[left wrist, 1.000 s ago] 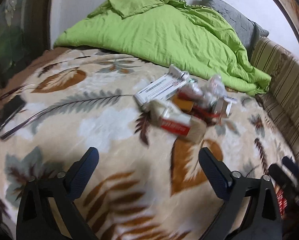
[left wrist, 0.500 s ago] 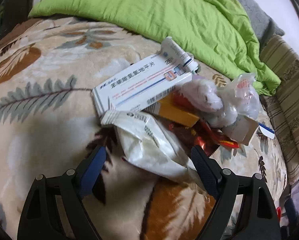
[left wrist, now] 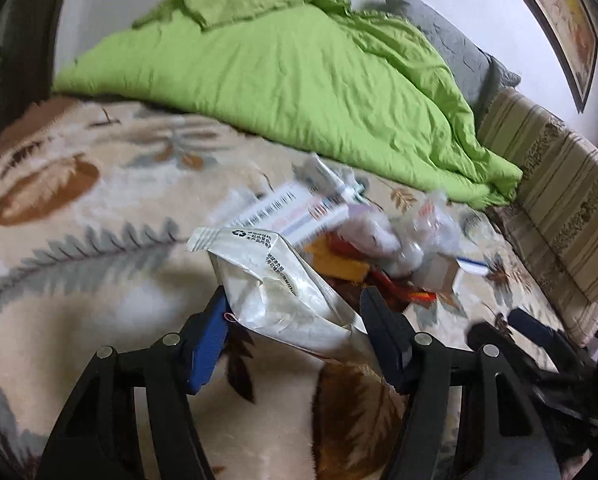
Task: Collect trash
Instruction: 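Grasp the white crumpled bag with the left tool while the right tool grasps the blue-white box, then carry both items over the red basket and open both tools to drop them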
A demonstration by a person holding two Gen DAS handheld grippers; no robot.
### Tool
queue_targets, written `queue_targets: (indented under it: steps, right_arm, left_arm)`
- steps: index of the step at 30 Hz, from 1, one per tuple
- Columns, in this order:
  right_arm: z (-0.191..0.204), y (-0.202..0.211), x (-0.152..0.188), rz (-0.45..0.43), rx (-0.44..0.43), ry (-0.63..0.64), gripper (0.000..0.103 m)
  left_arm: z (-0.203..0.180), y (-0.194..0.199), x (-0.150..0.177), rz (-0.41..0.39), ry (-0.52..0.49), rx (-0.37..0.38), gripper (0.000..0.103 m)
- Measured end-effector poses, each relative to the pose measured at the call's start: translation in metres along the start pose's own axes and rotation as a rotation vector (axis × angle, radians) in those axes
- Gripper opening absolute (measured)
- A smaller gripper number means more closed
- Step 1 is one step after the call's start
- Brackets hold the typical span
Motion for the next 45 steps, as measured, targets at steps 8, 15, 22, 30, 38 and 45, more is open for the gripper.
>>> queue_targets:
  steps: [8, 15, 22, 30, 38, 45]
  right_arm:
    - [-0.005, -0.033, -0.033, -0.037, 0.089, -0.042, 0.068]
    - [-0.048, -0.036, -0.021, 0.051, 0.024, -0.213, 0.039]
    - [-0.058, 0.004, -0.018, -0.026, -0.002, -0.217, 0.039]
    - [-0.069, 0.037, -0.012, -0.092, -0.084, -0.282, 0.039]
    - [-0.071, 0.076, 0.012, -0.098, -0.182, -0.33, 0.039]
    - [-0.101, 0.111, 0.02, -0.123, -0.19, -0.387, 0.039]
  left_arm:
    - [0.003, -0.006, 0.001, 0.016, -0.028, -0.019, 0.065]
    - [-0.007, -0.011, 0.003, 0.029, -0.057, 0.004, 0.065]
    - [-0.027, -0.004, 0.003, -0.002, -0.127, 0.043, 0.065]
    - [-0.05, 0.015, 0.003, -0.072, -0.187, 0.114, 0.065]
    - [-0.087, 0.044, 0.011, -0.127, -0.29, 0.172, 0.065]
    - [-0.118, 0.054, 0.029, -0.09, -0.323, 0.259, 0.065]
Point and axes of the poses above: each gripper's, at about its wrist camera, not at the fingertips, and y roughly against the way its jaws point, z to its left, x to its underside, the point moved 7 cm from there along -y, roughly the way its jaws point, and after that the axes turned 5 degrees about -y, right-handed, at the moved point
